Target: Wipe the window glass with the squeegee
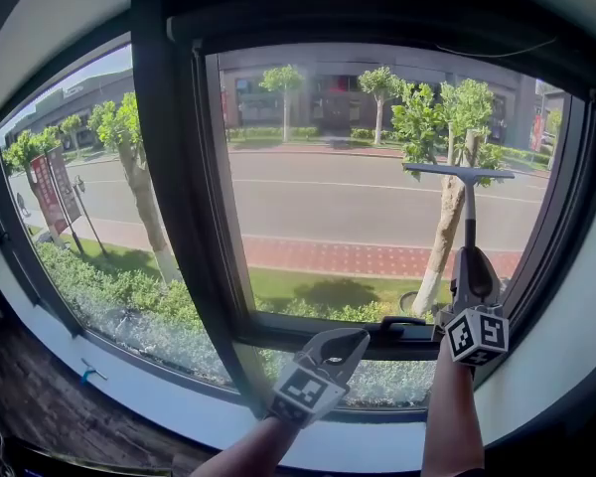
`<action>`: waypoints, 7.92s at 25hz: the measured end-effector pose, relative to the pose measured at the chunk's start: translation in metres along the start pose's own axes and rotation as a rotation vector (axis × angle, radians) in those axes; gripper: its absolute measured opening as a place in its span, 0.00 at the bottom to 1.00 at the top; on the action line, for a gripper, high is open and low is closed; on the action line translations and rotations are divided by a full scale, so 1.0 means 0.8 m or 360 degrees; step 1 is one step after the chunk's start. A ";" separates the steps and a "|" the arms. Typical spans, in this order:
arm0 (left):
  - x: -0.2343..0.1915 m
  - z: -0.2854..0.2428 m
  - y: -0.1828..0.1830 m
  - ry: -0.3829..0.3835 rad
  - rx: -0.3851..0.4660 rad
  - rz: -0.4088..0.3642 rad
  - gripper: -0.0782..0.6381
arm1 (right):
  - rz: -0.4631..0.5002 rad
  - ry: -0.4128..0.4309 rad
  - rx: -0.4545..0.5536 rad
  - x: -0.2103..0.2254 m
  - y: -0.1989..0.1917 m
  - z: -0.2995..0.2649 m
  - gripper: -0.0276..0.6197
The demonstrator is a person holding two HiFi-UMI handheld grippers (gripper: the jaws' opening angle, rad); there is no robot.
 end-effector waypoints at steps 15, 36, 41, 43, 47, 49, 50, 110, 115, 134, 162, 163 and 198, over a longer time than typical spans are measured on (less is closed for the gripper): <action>0.004 0.015 -0.012 -0.0015 -0.0039 0.0028 0.11 | -0.0060 -0.0094 -0.0165 0.005 -0.054 0.053 0.19; 0.018 0.033 -0.037 -0.0028 -0.0128 0.0063 0.11 | -0.0118 -0.0178 -0.0349 0.020 -0.117 0.116 0.19; 0.022 0.033 -0.042 -0.0040 -0.0153 0.0073 0.11 | -0.0116 -0.0192 -0.0403 0.026 -0.132 0.131 0.19; 0.025 0.033 -0.045 -0.0045 -0.0163 0.0076 0.11 | -0.0118 -0.0200 -0.0428 0.029 -0.139 0.138 0.19; 0.029 0.033 -0.051 -0.0055 -0.0179 0.0088 0.11 | -0.0124 -0.0212 -0.0469 0.034 -0.155 0.152 0.19; 0.030 0.033 -0.053 -0.0057 -0.0186 0.0093 0.11 | -0.0124 -0.0220 -0.0494 0.036 -0.161 0.158 0.19; 0.030 0.033 -0.054 -0.0059 -0.0190 0.0093 0.11 | -0.0125 -0.0225 -0.0507 0.037 -0.165 0.161 0.19; 0.026 0.060 -0.097 -0.0060 -0.0283 0.0162 0.11 | -0.0284 -0.0364 -0.0759 0.050 -0.245 0.247 0.19; 0.015 0.063 -0.088 -0.0085 -0.0202 0.0142 0.11 | -0.0218 -0.0309 -0.0589 0.021 -0.193 0.219 0.19; -0.028 0.015 0.028 0.0061 0.0067 -0.0022 0.11 | -0.0133 0.0226 0.0067 -0.089 0.033 0.037 0.19; -0.151 0.058 0.044 0.0003 0.0238 -0.0181 0.11 | -0.0026 0.0386 0.0327 -0.240 0.073 -0.154 0.19; -0.156 0.059 0.042 0.0008 0.0238 -0.0181 0.11 | -0.0019 0.0386 0.0335 -0.243 0.074 -0.159 0.19; -0.193 0.084 0.005 -0.0069 0.0123 -0.0202 0.11 | -0.0004 0.0182 0.0359 -0.238 0.013 -0.155 0.19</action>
Point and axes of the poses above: the fingertips, and each gripper's own axes: z backward along the fingers, x to its right, y out of its top, the point moved 7 cm from there along z, backward along the fingers, and after that the axes turned 13 degrees about -z, right-handed, at the moved point
